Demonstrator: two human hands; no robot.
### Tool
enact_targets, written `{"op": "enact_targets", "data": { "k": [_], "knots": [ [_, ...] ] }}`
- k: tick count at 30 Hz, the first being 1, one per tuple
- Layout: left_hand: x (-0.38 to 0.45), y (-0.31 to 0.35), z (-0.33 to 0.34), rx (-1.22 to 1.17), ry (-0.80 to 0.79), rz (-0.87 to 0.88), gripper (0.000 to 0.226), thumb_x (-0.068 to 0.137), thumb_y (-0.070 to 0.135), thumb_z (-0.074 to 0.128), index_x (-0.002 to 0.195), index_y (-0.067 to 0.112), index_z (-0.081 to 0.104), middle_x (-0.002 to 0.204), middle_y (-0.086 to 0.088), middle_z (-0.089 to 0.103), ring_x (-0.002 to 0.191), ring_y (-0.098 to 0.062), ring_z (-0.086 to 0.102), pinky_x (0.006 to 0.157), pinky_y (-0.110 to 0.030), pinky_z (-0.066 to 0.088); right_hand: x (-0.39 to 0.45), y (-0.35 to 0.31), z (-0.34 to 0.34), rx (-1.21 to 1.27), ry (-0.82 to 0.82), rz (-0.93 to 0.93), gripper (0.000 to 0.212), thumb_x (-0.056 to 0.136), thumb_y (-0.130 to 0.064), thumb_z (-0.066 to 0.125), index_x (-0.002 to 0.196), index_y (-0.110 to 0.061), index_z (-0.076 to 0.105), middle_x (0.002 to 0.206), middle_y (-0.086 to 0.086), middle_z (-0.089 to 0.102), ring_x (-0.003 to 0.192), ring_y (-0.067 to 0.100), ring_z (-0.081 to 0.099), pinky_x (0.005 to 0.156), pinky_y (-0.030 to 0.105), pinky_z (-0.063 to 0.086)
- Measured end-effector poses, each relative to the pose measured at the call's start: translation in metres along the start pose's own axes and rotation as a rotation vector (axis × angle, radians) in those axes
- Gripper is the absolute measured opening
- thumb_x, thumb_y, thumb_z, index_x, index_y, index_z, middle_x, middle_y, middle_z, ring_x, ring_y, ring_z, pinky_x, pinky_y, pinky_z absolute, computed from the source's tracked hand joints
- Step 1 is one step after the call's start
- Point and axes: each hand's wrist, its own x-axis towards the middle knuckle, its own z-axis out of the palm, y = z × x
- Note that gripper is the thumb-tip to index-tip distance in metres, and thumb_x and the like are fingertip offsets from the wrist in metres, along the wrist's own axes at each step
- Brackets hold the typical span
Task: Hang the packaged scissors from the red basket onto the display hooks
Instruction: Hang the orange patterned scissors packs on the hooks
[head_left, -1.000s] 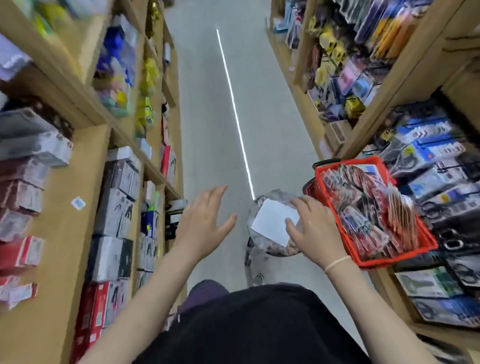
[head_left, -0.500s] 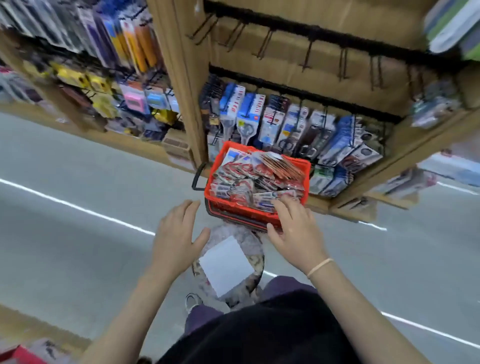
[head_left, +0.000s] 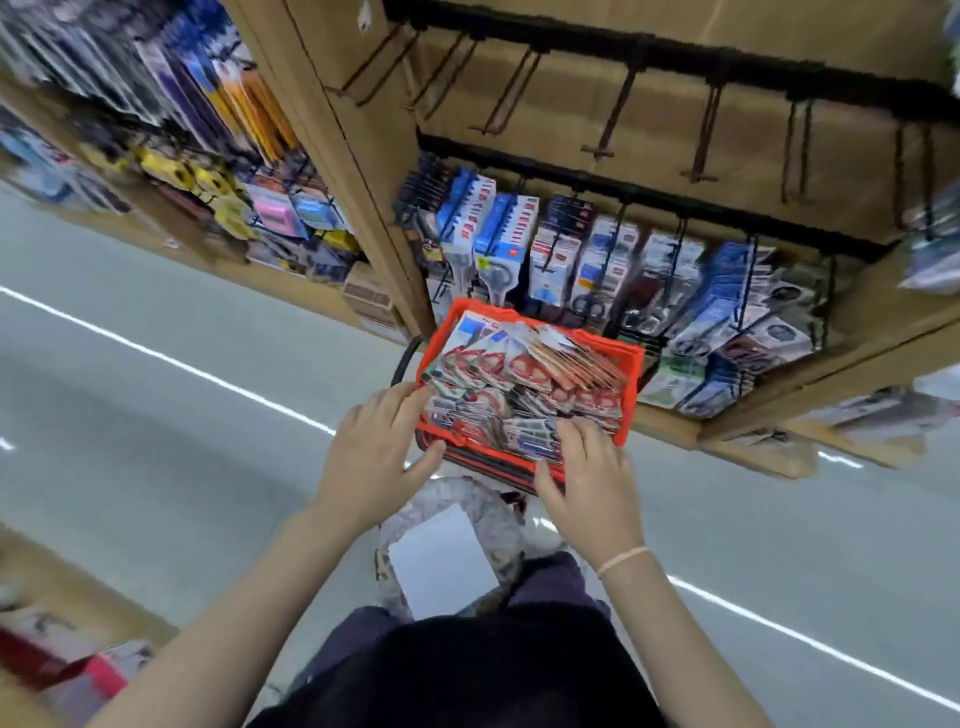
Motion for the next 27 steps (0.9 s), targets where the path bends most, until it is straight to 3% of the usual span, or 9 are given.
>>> {"op": "enact_targets", "data": {
  "k": [4, 10, 13, 17, 22, 27],
  "knots": [
    [0.022, 0.034, -0.005, 0.052, -0.006, -0.038, 0.059, 0.095, 0.049, 0.043, 0.135, 0.009, 0.059, 0.133, -0.015, 0.063, 0.116, -0.035, 0.063, 0.092, -0.049, 0.054, 0.029, 0.035, -0.012, 0.052, -0.007, -0.068, 0.053, 0.09, -0.041, 0.045, 0.132, -0.011, 0.057, 0.13, 0.012, 0.061, 0.116, 0.035, 0.06, 0.094, 0.049, 0.051],
    [0.067, 0.055, 0.009, 0.068, -0.077, 0.011, 0.06, 0.096, 0.051, 0.043, 0.136, 0.008, 0.059, 0.134, -0.013, 0.062, 0.116, -0.035, 0.063, 0.091, -0.049, 0.054, 0.061, 0.077, -0.021, 0.115, -0.011, 0.025, 0.058, 0.091, -0.045, 0.038, 0.138, -0.015, 0.054, 0.136, 0.009, 0.057, 0.124, 0.032, 0.055, 0.102, 0.049, 0.045],
    [0.093, 0.057, 0.016, 0.059, -0.08, 0.066, 0.061, 0.096, 0.051, 0.044, 0.138, 0.009, 0.057, 0.136, -0.013, 0.061, 0.118, -0.034, 0.062, 0.091, -0.049, 0.053, 0.077, 0.09, -0.018, 0.152, -0.033, 0.064, 0.051, 0.094, -0.04, 0.049, 0.14, -0.018, 0.051, 0.14, 0.007, 0.053, 0.128, 0.029, 0.05, 0.108, 0.046, 0.038],
    [0.131, 0.041, 0.037, 0.038, -0.081, 0.176, 0.059, 0.095, 0.05, 0.046, 0.133, 0.008, 0.061, 0.133, -0.013, 0.063, 0.116, -0.034, 0.063, 0.088, -0.047, 0.054, 0.103, 0.091, -0.008, 0.104, -0.013, 0.103, 0.047, 0.095, -0.037, 0.055, 0.137, -0.016, 0.052, 0.134, 0.007, 0.056, 0.123, 0.03, 0.052, 0.103, 0.045, 0.039],
    [0.208, 0.0, 0.087, 0.059, -0.27, 0.357, 0.062, 0.094, 0.053, 0.043, 0.138, 0.012, 0.058, 0.138, -0.01, 0.06, 0.122, -0.033, 0.06, 0.094, -0.049, 0.054, 0.12, 0.102, 0.025, 0.079, 0.074, 0.324, 0.051, 0.093, -0.038, 0.06, 0.137, -0.012, 0.052, 0.135, 0.012, 0.055, 0.123, 0.034, 0.052, 0.101, 0.048, 0.042],
    [0.272, -0.045, 0.144, 0.049, -0.392, 0.39, 0.075, 0.091, 0.061, 0.034, 0.144, 0.012, 0.055, 0.146, -0.013, 0.056, 0.127, -0.037, 0.058, 0.099, -0.051, 0.051, 0.137, 0.09, 0.087, 0.085, 0.042, 0.469, 0.06, 0.09, -0.047, 0.049, 0.136, -0.009, 0.053, 0.129, 0.015, 0.059, 0.116, 0.037, 0.06, 0.093, 0.049, 0.049]
  ]
}}
